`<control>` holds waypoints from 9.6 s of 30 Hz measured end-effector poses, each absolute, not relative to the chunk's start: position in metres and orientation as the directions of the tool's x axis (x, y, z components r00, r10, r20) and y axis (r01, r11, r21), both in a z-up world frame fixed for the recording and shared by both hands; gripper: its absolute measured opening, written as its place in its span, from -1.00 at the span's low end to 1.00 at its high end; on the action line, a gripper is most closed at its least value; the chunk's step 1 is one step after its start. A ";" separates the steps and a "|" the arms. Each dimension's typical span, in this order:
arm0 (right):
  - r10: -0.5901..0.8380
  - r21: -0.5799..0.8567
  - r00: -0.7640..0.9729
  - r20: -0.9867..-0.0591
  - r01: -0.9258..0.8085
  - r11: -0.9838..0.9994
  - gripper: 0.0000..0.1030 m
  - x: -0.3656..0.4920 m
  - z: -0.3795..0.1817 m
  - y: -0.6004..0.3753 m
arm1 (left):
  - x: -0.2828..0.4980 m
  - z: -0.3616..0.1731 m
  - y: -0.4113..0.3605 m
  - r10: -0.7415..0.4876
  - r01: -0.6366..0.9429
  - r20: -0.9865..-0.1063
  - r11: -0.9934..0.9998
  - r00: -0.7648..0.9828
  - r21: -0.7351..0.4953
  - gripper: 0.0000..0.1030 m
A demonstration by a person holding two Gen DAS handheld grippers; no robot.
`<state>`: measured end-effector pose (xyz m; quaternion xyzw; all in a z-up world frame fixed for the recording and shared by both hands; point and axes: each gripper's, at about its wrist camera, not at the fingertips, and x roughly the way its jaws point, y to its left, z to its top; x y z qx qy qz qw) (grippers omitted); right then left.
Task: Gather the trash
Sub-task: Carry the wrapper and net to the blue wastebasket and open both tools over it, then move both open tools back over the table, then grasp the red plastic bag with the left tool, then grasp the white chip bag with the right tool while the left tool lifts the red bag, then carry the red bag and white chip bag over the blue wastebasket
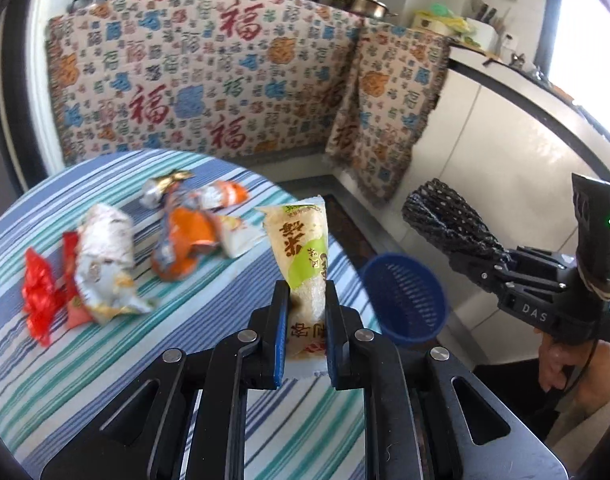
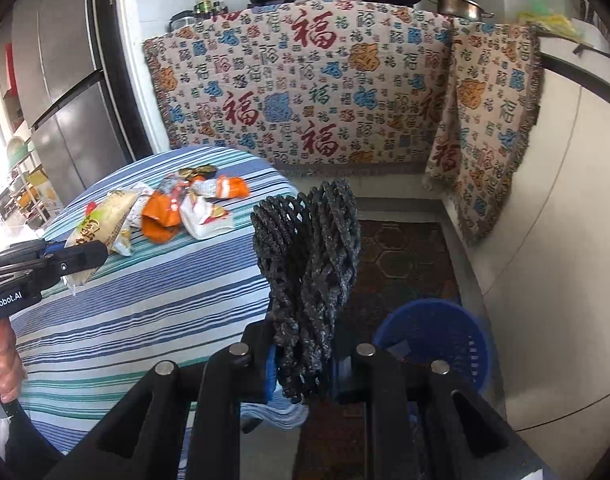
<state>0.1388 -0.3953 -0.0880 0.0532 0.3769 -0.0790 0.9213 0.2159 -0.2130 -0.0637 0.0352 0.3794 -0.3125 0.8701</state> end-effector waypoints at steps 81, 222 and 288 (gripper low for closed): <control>-0.131 -0.029 0.818 -0.561 0.138 0.990 0.23 0.160 -0.077 -0.475 | 0.207 -0.078 -0.251 -0.480 0.470 -0.672 0.856 0.564 -0.216 0.30; 0.068 -0.024 0.600 -0.797 -0.144 0.989 0.24 0.250 -0.166 -0.311 | 0.266 -0.142 0.012 -0.133 0.138 -0.761 0.989 0.634 -0.058 -0.12; -0.144 0.144 0.623 -0.768 0.387 0.911 -0.82 0.118 -0.153 -0.616 | 0.242 -0.130 -0.476 -0.612 0.750 -0.745 0.617 0.266 -0.239 -0.13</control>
